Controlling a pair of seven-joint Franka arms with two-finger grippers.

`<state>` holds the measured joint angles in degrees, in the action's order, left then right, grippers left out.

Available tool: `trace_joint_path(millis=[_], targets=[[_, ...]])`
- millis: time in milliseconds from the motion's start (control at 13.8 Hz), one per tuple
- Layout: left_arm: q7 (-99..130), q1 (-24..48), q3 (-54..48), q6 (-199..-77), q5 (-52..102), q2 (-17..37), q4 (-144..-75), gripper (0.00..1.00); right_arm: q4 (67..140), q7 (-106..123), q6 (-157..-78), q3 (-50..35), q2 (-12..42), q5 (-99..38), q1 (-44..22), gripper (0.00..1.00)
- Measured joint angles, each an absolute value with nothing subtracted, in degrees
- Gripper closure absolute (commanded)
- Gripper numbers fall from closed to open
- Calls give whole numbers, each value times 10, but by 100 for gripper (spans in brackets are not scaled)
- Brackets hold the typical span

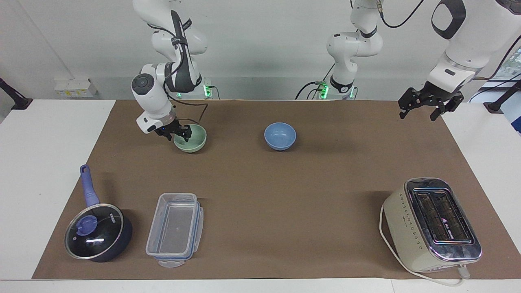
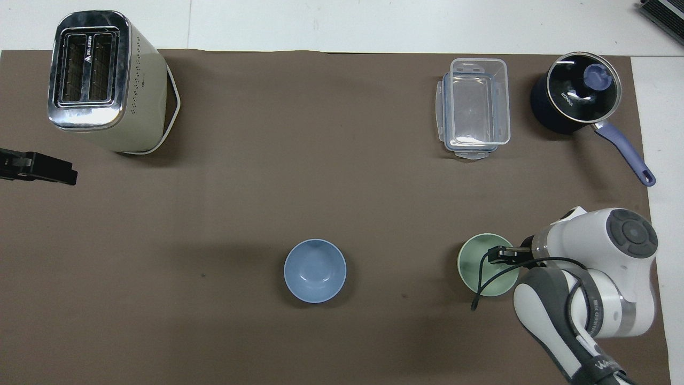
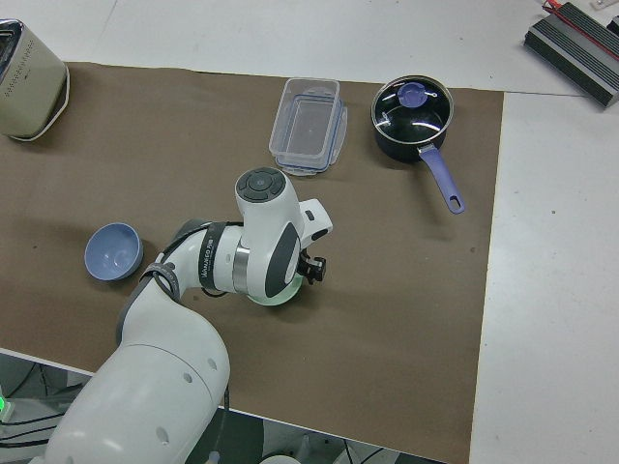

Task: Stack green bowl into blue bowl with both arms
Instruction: 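Reach the right gripper to the green bowl rim and grasp it, then lift the green bowl with the right gripper over the blue bowl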

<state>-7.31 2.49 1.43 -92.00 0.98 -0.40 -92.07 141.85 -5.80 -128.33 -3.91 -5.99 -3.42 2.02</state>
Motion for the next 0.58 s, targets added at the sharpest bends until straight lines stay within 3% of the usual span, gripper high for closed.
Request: trace_joint_path(millis=[145, 580], targets=[[-73, 25, 14, -920, 10, -4, -921, 0, 1418, -51, -1283, -39, -60, -34, 20, 100], [-73, 25, 14, -920, 10, -4, -921, 0, 1403, -50, -1261, -39, -64, -37, 19, 100]])
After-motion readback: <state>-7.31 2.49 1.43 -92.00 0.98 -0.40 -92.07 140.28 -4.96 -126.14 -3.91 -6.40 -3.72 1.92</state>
